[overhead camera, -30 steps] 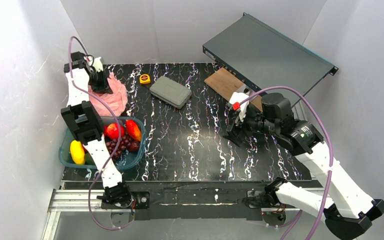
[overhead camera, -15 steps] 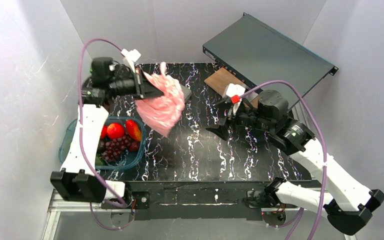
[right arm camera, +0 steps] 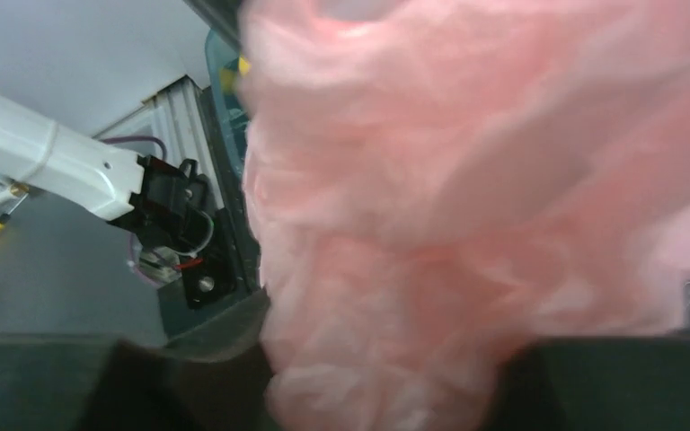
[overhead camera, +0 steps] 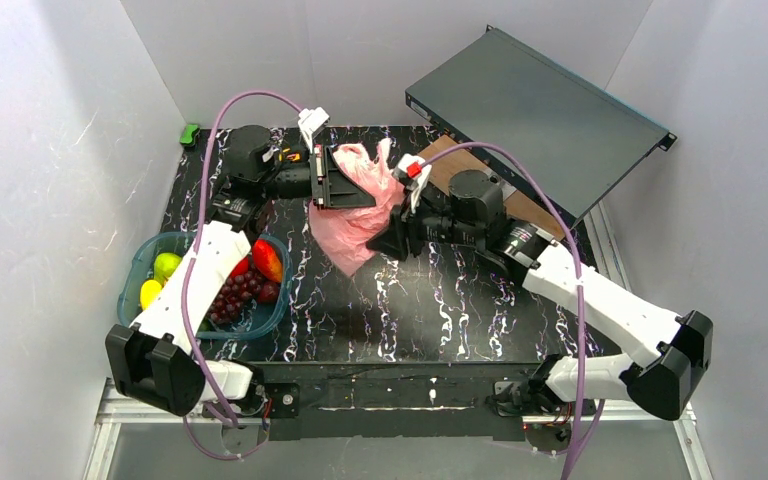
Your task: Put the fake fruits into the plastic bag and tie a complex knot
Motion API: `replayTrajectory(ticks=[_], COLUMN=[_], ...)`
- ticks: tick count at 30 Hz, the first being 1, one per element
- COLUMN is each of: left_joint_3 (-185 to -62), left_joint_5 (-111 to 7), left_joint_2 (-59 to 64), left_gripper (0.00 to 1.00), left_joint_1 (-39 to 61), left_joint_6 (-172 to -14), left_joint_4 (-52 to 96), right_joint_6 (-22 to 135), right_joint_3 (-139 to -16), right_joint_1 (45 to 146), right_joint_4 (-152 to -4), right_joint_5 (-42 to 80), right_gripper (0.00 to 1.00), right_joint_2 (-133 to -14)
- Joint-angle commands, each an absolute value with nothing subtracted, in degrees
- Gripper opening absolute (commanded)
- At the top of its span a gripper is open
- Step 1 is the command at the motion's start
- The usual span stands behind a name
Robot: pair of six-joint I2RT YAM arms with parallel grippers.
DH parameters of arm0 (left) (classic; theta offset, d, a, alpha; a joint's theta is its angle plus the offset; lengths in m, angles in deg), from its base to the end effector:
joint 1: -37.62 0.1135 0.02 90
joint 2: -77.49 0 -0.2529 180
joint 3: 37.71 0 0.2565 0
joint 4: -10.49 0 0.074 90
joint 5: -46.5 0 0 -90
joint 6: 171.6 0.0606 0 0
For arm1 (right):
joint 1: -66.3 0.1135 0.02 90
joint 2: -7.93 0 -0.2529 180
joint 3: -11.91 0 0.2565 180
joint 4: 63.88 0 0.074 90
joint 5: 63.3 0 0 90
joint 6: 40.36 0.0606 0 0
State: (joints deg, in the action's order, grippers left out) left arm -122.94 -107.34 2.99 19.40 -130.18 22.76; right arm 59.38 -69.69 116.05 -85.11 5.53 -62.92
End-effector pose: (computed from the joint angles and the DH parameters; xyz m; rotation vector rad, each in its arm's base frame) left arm 0.2728 -0.1471 0.4023 0.5258 1.8275 -1.7170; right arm 0.1884 0.2564 0.3765 -0.9017 1.6373 1.0621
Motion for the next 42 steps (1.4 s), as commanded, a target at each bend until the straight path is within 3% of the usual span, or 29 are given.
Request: replayTrajectory(ticks=[1, 2, 3, 8, 10, 12, 15, 16, 17, 18, 20, 21, 24, 29, 33, 35, 38, 39, 40, 42], left_joint_3=[-123.08, -123.51, -124.02, -128.03, -131.12, -136.31, -137.16, -136.19, -135.24, -134.46, -134.32, -134.32, -134.28, -134.45, -132.86, -132.91, -134.15, -134.0, -133.36, -134.5], left_joint_5=[-111.93, -112.88, -114.24, -121.01, -121.97, -118.81, -114.67, -112.52, -110.07, -108.09, -106.73, -106.99, -103.97, -88.37, -85.52, -86.64, -83.8, -84.18, -87.52, -94.4], left_joint_2=[4.68, 4.76, 4.76, 5.25, 5.79, 6.24, 9.5, 11.87, 13.41, 14.32, 14.39, 13.97, 12.6, 10.3, 6.83, 4.67, 2.91, 2.86, 1.65, -1.72], left_gripper=[0.0, 0.0, 0.0, 0.0, 0.0, 0.0, 0.03, 0.13, 0.3, 0.53, 0.89, 0.98, 0.98, 0.98, 0.95, 0.63, 0.0, 0.0, 0.0, 0.0], left_joint_1=[22.04, 24.27, 27.27, 43.35, 47.27, 48.53, 47.97, 47.82, 47.72, 47.69, 47.65, 47.52, 44.59, 30.1, 23.99, 23.51, 28.26, 33.57, 46.69, 52.89], left_joint_6=[-137.5, -138.06, -138.93, -136.34, -123.27, -102.41, -79.01, -74.72, -71.86, -71.15, -70.95, -71.36, -70.8, -69.49, -74.02, -75.41, -74.47, -74.72, -78.36, -78.62], left_joint_4=[14.01, 13.98, 13.06, 14.29, 25.94, 52.76, 69.03, 71.37, 72.53, 72.78, 73.87, 74.09, 74.65, 74.65, 72.52, 74.25, 77.33, 76.27, 72.09, 71.48], right_joint_6=[58.34, 56.33, 54.77, 48.91, 45.73, 42.61, 36.71, 34.47, 31.77, 29.46, 24.31, 22.48, 19.06, 15.8, 15.3, 15.16, 11.49, 8.84, 4.31, 1.57], right_joint_3=[-70.1, -68.85, -67.43, -61.04, -60.57, -60.51, -59.98, -59.4, -58.54, -57.18, -54.81, -53.85, -52.17, -51.95, -52.26, -52.38, -51.87, -50.62, -46.98, -45.64], right_joint_1=[116.31, 116.31, 116.1, 111.31, 109.3, 108.93, 108.92, 108.99, 109.27, 109.41, 109.75, 109.94, 110.47, 112.31, 113.41, 113.89, 113.93, 113.73, 112.93, 112.88], right_joint_4=[-83.03, -84.62, -85.95, -91.65, -93.4, -93.71, -91.43, -90.42, -88.95, -87.01, -83.73, -82.36, -79.59, -78.59, -78.99, -79.64, -83.47, -85.64, -89.2, -95.52], right_joint_5=[5.94, 7.79, 10.24, 18.18, 20.0, 23.01, 24.11, 23.31, 22.44, 21.86, 19.42, 18.19, 14.79, 12.54, 11.42, 11.98, 17.49, 19.51, 20.45, 19.11], right_gripper=[0.2, 0.05, 0.01, 0.01, 0.01, 0.01, 0.01, 0.01, 0.01, 0.01, 0.01, 0.01, 0.01, 0.01, 0.01, 0.01, 0.01, 0.01, 0.01, 0.01], right_joint_2=[-61.88, -60.69, -59.26, -51.89, -50.3, -49.25, -47.63, -46.75, -46.03, -45.12, -43.52, -42.78, -41.17, -40.21, -39.3, -38.43, -36.08, -33.97, -28.97, -25.53])
